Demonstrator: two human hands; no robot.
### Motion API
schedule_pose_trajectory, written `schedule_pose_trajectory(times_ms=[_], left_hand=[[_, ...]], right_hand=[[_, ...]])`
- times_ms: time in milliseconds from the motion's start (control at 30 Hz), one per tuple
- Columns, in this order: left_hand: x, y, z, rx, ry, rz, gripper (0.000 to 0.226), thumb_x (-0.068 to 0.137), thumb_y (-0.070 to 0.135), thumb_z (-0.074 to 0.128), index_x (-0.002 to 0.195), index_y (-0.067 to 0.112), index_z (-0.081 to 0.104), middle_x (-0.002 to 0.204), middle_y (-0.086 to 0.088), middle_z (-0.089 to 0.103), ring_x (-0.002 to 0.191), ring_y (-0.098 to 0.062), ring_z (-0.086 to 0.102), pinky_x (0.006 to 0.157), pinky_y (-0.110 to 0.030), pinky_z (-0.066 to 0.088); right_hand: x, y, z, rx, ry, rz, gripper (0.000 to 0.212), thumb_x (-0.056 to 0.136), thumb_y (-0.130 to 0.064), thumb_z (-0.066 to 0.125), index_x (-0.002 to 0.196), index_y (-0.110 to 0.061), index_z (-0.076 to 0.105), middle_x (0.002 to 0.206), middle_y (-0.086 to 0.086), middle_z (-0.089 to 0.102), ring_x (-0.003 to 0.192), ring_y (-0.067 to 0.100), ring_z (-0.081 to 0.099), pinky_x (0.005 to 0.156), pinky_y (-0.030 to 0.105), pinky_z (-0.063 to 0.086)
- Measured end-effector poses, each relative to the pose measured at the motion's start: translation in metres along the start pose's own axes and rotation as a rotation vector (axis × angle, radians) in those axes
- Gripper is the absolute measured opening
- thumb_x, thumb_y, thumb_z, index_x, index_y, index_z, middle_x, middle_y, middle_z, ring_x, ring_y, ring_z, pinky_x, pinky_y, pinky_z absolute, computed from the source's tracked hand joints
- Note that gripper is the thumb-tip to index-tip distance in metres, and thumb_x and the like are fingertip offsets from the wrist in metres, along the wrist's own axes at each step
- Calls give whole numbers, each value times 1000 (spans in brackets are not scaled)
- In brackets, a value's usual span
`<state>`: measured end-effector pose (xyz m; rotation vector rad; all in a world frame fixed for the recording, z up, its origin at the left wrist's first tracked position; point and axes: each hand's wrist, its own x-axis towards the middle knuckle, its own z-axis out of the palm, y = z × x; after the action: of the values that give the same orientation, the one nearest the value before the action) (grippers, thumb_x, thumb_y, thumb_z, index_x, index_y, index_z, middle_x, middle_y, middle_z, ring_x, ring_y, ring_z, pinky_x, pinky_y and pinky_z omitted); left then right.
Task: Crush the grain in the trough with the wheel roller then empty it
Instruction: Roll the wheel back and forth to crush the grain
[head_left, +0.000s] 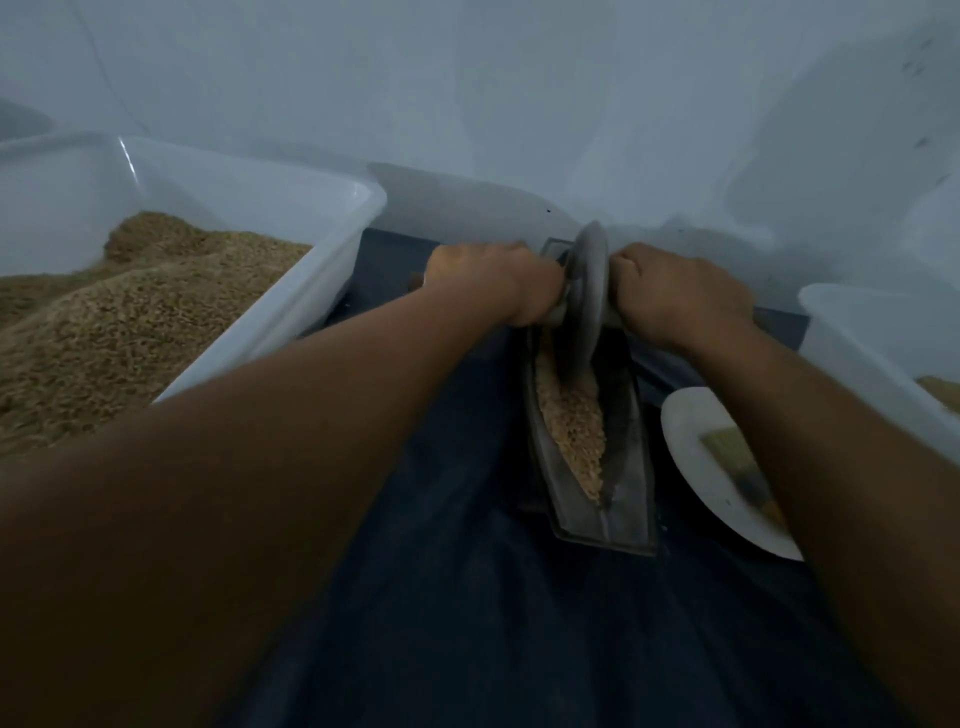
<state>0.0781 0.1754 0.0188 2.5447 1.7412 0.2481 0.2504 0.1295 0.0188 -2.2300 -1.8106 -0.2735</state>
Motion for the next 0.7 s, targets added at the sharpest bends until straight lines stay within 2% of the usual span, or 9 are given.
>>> schedule_pose_trajectory(times_ms=[67, 133, 200, 267, 333, 400, 500, 567, 700], left_hand=[[9, 1, -2, -8, -8, -4, 50, 94, 44, 31, 131, 21, 54, 141, -10, 52, 122, -36, 51, 80, -43, 28], [16, 1, -4, -37, -8, -12, 55, 93, 48, 27, 133, 22, 54, 143, -9, 51, 124, -35, 50, 81, -44, 28], [19, 0, -4, -58, -22, -19, 59, 91, 50, 24, 133, 23, 54, 145, -10, 50, 126, -35, 49, 87, -45, 33], [18, 0, -5, -73, -28, -19, 59, 91, 50, 24, 135, 23, 54, 146, -9, 49, 128, -34, 48, 95, -47, 35], [15, 3, -7, -68, -18, -12, 56, 91, 47, 27, 134, 24, 54, 145, -9, 50, 127, -34, 48, 95, -47, 35], [10, 6, -7, -29, -11, 1, 51, 92, 43, 31, 132, 23, 56, 143, -8, 51, 125, -34, 50, 88, -45, 34], [0, 6, -7, 5, -20, 24, 42, 93, 42, 38, 124, 25, 60, 137, -8, 56, 119, -34, 53, 81, -42, 31], [-9, 5, -4, 47, -26, 70, 36, 91, 41, 40, 115, 27, 63, 131, -7, 59, 114, -35, 55, 78, -44, 32], [-27, 1, 0, 56, -20, 87, 39, 92, 40, 33, 119, 30, 59, 132, -6, 58, 114, -38, 55, 76, -48, 32]], right_hand=[[11, 1, 0, 5, -66, -5, 54, 89, -53, 15, 111, -27, 58, 123, 11, 60, 91, 28, 50, 77, 40, 39], [23, 1, 0, -32, -146, -25, 63, 81, -54, 11, 116, -28, 57, 132, 9, 57, 103, 32, 54, 86, 43, 42], [32, -2, -1, -76, -194, -14, 67, 78, -53, 12, 120, -28, 56, 137, 9, 55, 113, 34, 54, 83, 42, 38], [35, -5, -4, -106, -226, -23, 61, 75, -52, 14, 112, -28, 56, 135, 10, 56, 112, 34, 55, 84, 42, 40], [34, -6, -4, -105, -265, -41, 57, 75, -51, 17, 108, -27, 55, 133, 11, 57, 112, 34, 56, 94, 49, 45], [29, -3, -3, -97, -271, -45, 59, 84, -50, 19, 121, -24, 56, 136, 11, 56, 115, 35, 56, 98, 51, 45], [15, 3, 1, -95, -216, -64, 55, 94, -45, 17, 126, -24, 56, 135, 11, 57, 112, 35, 56, 88, 44, 44], [4, 4, 1, -117, -159, -75, 54, 98, -45, 15, 121, -25, 59, 130, 11, 60, 105, 33, 57, 77, 40, 38], [-22, -2, -5, -125, -81, -54, 56, 100, -47, 13, 106, -24, 64, 116, 9, 64, 81, 25, 46, 66, 35, 30]])
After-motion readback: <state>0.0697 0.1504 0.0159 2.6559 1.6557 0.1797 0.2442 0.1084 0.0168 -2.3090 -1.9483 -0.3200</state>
